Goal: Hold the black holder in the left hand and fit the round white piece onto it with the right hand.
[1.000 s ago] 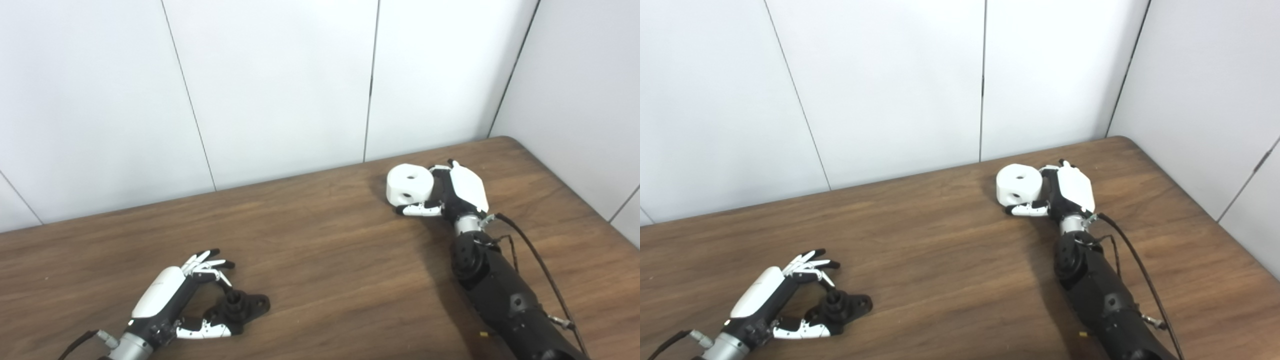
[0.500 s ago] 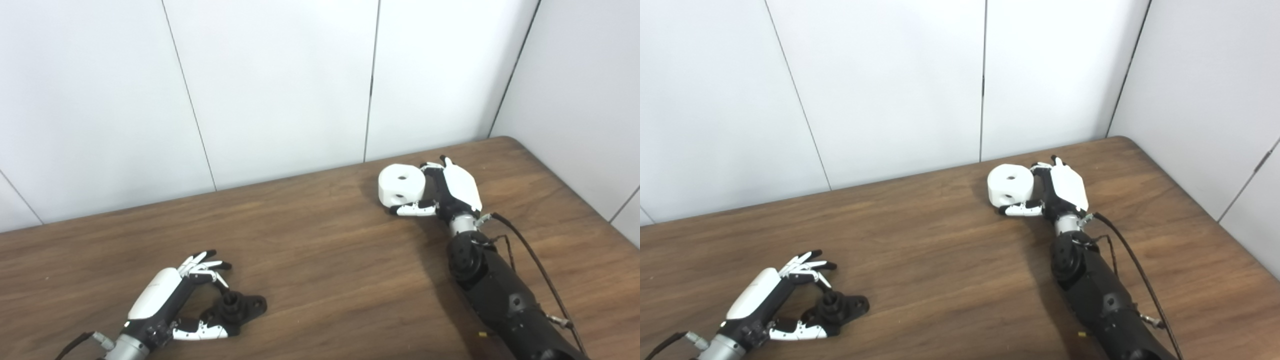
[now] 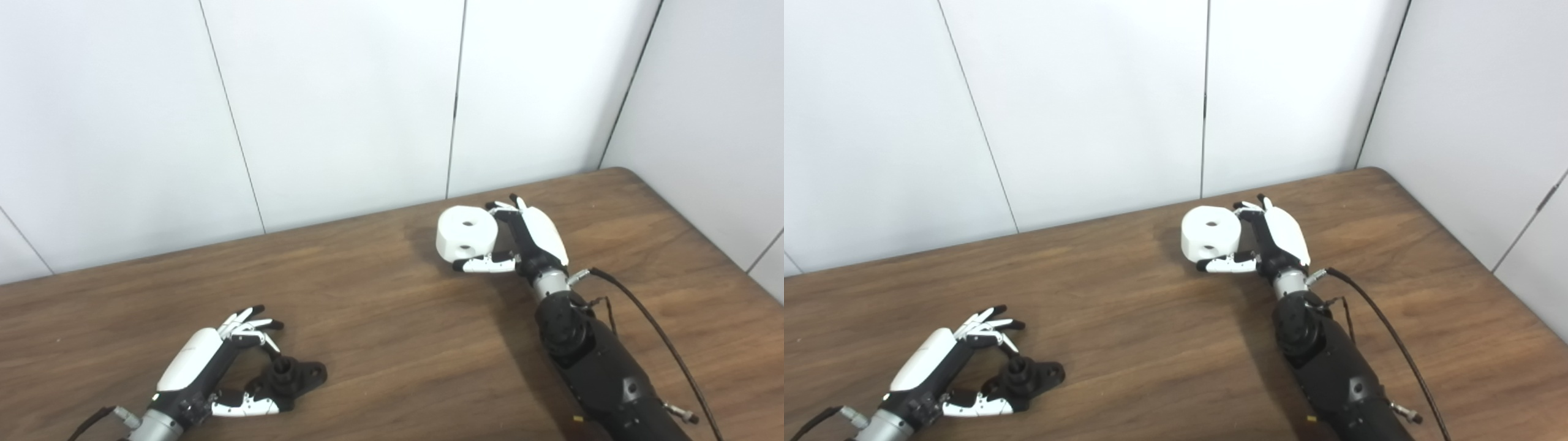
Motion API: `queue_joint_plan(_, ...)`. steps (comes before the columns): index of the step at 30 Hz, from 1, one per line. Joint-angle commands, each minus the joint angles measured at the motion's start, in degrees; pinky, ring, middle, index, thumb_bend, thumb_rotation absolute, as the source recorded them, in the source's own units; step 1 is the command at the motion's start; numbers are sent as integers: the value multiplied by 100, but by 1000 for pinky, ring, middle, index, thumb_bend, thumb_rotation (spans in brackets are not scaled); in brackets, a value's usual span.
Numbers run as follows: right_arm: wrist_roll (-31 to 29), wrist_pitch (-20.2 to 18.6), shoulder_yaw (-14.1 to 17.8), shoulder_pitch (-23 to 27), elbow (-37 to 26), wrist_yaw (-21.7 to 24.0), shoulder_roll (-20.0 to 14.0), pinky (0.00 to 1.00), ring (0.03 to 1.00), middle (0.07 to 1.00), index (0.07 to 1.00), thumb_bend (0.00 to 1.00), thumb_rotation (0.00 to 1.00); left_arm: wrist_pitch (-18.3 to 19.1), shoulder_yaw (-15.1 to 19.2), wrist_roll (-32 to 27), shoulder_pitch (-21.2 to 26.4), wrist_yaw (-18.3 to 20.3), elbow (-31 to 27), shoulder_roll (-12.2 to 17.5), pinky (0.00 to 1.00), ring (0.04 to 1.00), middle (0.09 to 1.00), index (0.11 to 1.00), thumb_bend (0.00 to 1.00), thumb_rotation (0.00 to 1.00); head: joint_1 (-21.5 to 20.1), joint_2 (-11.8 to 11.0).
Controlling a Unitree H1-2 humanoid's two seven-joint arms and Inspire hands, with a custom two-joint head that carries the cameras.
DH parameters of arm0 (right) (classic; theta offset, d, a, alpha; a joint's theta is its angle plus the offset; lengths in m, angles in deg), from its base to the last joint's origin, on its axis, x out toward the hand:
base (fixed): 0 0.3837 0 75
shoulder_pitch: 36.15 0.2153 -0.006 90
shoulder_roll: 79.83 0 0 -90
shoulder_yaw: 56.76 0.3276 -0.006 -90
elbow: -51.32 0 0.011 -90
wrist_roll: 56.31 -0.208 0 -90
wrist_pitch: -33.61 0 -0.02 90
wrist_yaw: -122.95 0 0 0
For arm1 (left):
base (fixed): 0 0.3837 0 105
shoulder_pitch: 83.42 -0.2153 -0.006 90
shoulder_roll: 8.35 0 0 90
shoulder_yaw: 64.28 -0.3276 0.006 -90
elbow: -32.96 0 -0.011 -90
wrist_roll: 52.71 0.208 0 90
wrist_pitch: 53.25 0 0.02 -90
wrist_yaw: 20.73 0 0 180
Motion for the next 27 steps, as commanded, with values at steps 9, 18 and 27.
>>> queue_joint_plan(9,-10,207,-132,23,-845,349,163,1000,1000,856,514,690,352,153,-32,206,100,-45,178,94,1000,978,833,483,522,46,196,62)
queue_joint_plan(18,-110,277,-411,-101,-1626,921,371,1000,1000,863,486,523,169,101,-136,247,174,-193,389,39,1000,982,835,483,522,47,522,138)
queue_joint_plan(27,-40,254,-780,-220,-2195,1423,660,1000,1000,856,485,515,158,204,-213,308,213,-205,439,-17,1000,985,836,483,522,48,769,196)
